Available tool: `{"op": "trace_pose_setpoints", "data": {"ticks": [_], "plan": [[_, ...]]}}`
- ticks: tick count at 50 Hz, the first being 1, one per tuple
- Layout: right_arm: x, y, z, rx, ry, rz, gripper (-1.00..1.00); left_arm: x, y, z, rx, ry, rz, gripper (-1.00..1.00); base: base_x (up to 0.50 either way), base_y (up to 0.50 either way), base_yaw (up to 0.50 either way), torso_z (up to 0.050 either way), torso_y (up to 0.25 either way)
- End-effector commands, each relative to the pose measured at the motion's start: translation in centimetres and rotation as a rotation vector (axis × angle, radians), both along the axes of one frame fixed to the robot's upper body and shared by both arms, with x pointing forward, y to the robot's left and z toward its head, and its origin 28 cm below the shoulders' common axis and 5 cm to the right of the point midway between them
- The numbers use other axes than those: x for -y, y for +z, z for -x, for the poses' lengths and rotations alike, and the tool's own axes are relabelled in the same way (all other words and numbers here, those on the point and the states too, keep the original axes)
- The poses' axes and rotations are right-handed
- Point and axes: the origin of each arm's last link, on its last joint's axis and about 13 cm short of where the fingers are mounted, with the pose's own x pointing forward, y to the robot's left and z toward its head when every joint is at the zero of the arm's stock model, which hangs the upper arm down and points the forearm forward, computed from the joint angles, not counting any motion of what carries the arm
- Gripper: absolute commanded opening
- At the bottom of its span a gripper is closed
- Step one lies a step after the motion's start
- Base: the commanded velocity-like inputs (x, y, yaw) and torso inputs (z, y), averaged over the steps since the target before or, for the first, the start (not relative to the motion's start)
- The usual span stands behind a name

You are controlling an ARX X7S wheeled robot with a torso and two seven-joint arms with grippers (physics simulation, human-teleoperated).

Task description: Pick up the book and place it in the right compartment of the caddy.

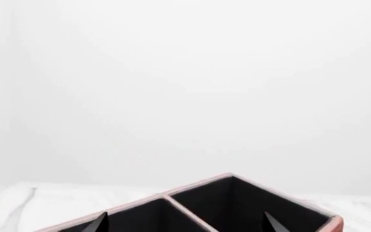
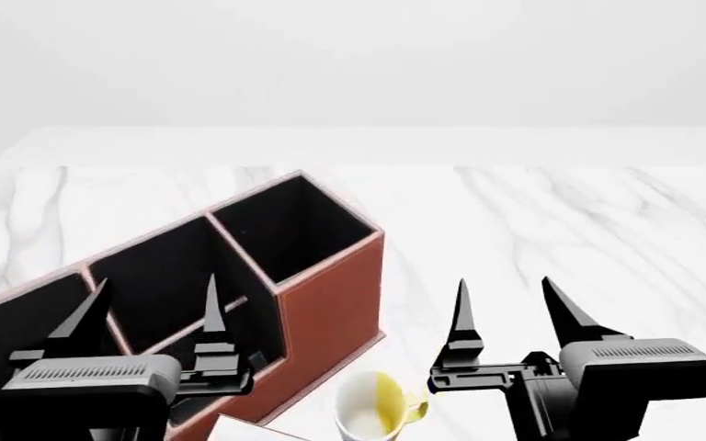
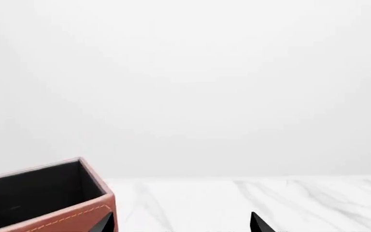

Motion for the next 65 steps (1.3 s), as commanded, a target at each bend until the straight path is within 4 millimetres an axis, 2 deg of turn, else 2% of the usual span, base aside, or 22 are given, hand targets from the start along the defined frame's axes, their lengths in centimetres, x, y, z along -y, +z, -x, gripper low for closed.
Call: {"op": "trace_pose_setpoints", "data": {"ticks": [1, 17, 65], "plan": [[-0.04, 0.03, 0.03, -0.009, 0.003, -0.015, 1.00, -0.01, 0.02, 0.03, 0.001, 0.000, -0.001, 1.00, 0.00, 0.00, 0.00, 0.000, 0.000], [-0.05, 0.03, -0.14, -0.014, -0.010, -0.008, 1.00, 0.01, 0.00, 0.01, 0.001, 0.000, -0.002, 1.00, 0.00, -0.11, 0.00, 0.000, 0.000], [-0.10, -0.04, -0.05, -0.004, -0.026, 0.021, 1.00, 0.02, 0.04, 0.06, 0.005, 0.003, -0.005, 1.00, 0.00, 0.00, 0.50, 0.000, 0.000]]}}
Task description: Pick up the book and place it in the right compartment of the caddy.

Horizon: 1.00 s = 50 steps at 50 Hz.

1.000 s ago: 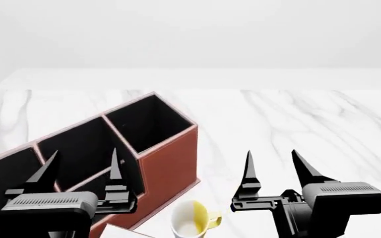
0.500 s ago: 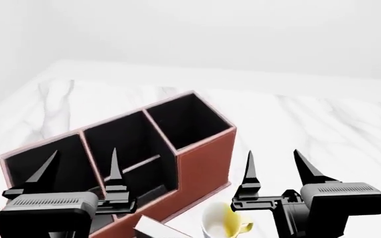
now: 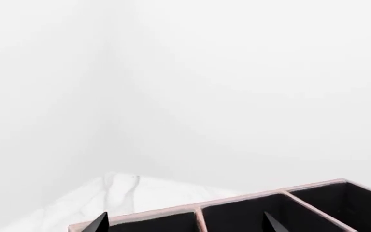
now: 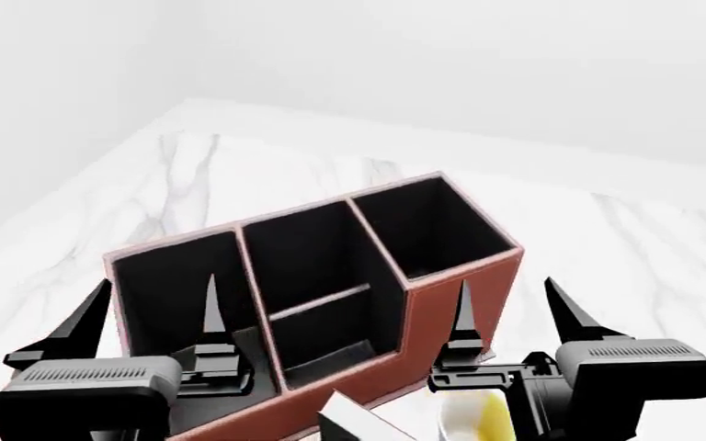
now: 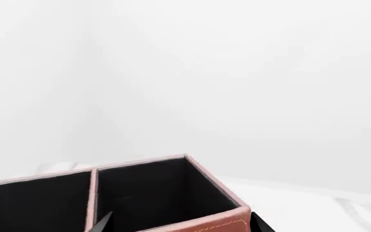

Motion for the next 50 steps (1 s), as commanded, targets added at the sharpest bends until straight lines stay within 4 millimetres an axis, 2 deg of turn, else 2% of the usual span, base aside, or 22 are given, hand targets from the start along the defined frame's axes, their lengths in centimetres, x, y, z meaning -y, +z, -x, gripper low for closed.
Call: {"op": "trace_pose_setpoints", "data": {"ticks": [1, 41, 50], "plan": [[0.00, -0.02, -0.03, 0.002, -0.001, -0.001, 1.00, 0.00, 0.02, -0.01, 0.001, 0.000, 0.000, 1.00, 0.00, 0.00, 0.50, 0.000, 0.000], [-0.10, -0.05, 0.01, 0.004, 0.000, 0.007, 1.00, 0.12, 0.02, 0.04, 0.002, -0.006, -0.001, 1.00, 0.00, 0.00, 0.50, 0.000, 0.000], [-0.14, -0.11, 0.15, 0.005, 0.029, -0.019, 1.00, 0.14, -0.01, 0.05, 0.001, -0.007, -0.001, 1.00, -0.07, 0.09, 0.00, 0.000, 0.000]]}}
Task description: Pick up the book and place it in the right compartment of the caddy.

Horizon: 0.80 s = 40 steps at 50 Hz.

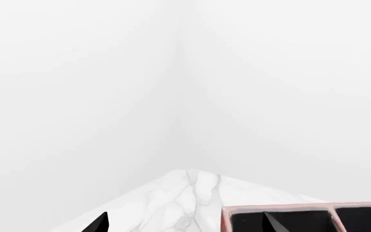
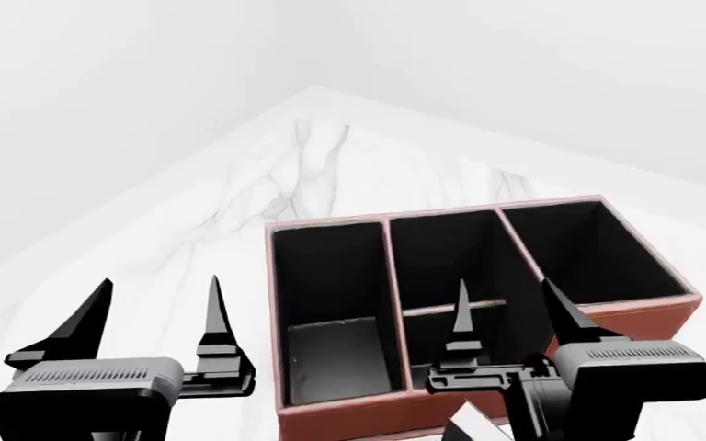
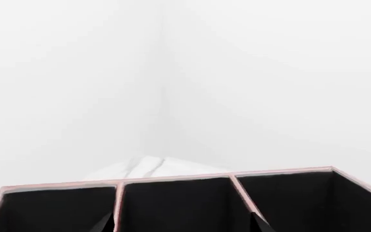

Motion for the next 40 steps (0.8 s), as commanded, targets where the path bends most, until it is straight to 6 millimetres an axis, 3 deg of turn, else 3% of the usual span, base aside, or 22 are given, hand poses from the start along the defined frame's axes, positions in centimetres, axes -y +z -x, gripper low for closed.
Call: {"op": "trace_pose_setpoints", "data": {"ticks": [1, 14, 22, 33, 40], "plan": [[-0.02, -0.06, 0.08, -0.001, 0.019, -0.015, 1.00, 0.05, -0.02, 0.01, -0.001, -0.003, 0.001, 1.00, -0.19, -0.12, 0.00, 0.000, 0.000], [-0.15, 0.01, 0.07, 0.001, 0.027, -0.008, 1.00, 0.02, 0.01, 0.00, -0.001, -0.003, 0.002, 1.00, -0.34, -0.24, 0.00, 0.000, 0.001], [-0.16, 0.00, 0.04, 0.000, 0.032, -0.016, 1.00, 0.01, 0.01, -0.03, 0.000, -0.002, 0.001, 1.00, 0.00, 0.00, 0.00, 0.000, 0.000], [-0.14, -0.04, 0.12, 0.004, 0.040, -0.030, 1.00, 0.02, -0.02, 0.00, 0.000, -0.002, 0.001, 1.00, 0.25, -0.40, 0.00, 0.000, 0.000], [-0.17, -0.12, 0.18, 0.005, 0.036, -0.020, 1.00, 0.05, -0.05, -0.02, 0.000, -0.002, 0.000, 1.00, 0.01, -0.01, 0.00, 0.000, 0.000]]}}
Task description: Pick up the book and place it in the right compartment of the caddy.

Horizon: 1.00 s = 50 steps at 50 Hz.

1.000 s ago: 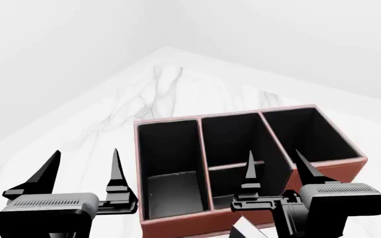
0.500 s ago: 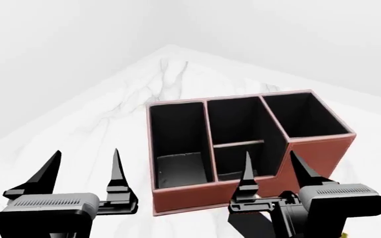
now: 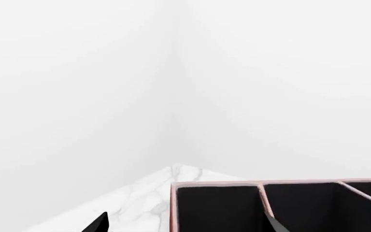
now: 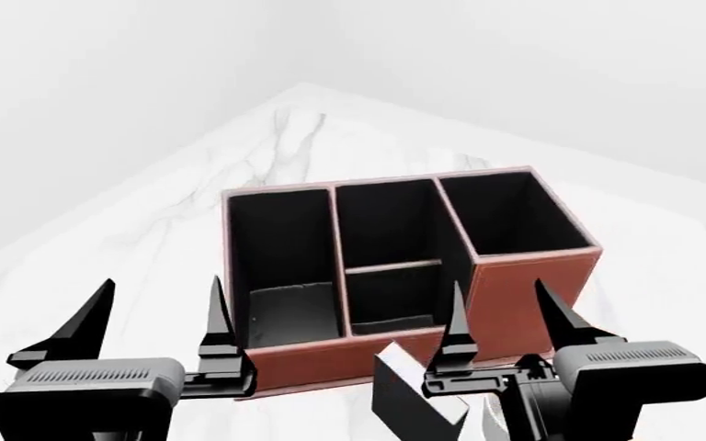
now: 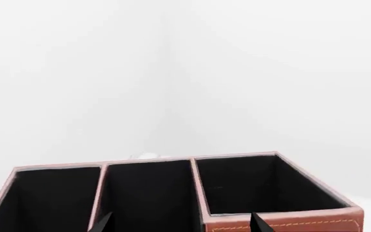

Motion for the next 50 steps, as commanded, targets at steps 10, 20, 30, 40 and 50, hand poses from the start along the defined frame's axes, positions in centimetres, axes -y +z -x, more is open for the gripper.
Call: {"op": "trace_pose_setpoints", "data": {"ticks": [10, 20, 30, 40, 50], "plan": [[-0.1, -0.1, 0.1, -0.003, 0.004, -0.001, 1.00, 0.0, 0.0, 0.0, 0.001, 0.003, -0.002, 1.00, 0.00, 0.00, 0.00, 0.000, 0.000], [-0.1, -0.1, 0.0, -0.010, 0.010, 0.004, 1.00, 0.0, 0.0, 0.0, 0.002, 0.003, -0.003, 1.00, 0.07, -0.12, 0.00, 0.000, 0.000], [0.0, 0.0, 0.1, -0.001, 0.009, 0.005, 1.00, 0.0, 0.0, 0.0, 0.001, 0.003, -0.004, 1.00, 0.08, -0.13, 0.00, 0.000, 0.000], [-0.6, 0.3, 0.8, -0.015, 0.121, 0.095, 1.00, 0.0, 0.0, 0.0, 0.002, 0.003, -0.002, 1.00, 0.00, 0.00, 0.00, 0.000, 0.000], [-0.8, -0.3, 1.7, -0.103, 0.281, 0.129, 1.00, 0.0, 0.1, 0.0, 0.000, -0.002, 0.001, 1.00, 0.00, 0.00, 0.00, 0.000, 0.000]]}}
